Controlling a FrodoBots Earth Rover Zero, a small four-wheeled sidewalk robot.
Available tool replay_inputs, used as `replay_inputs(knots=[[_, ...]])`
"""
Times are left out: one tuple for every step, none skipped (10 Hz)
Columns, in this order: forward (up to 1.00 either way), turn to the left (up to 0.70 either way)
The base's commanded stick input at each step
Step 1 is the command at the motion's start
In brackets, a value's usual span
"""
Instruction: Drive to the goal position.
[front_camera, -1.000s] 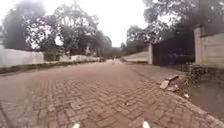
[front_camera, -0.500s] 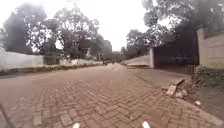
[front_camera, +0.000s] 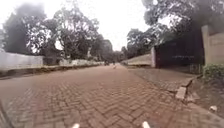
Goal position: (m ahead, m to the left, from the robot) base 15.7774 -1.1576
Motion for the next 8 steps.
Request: replay_inputs(knots=[[0.7,0.03],[0.7,-0.1],[0.7,-0.27],[0.7,-0.16],[0.7,-0.01],[0.7,0.0],[0.7,0.0],[0.7,0.0]])
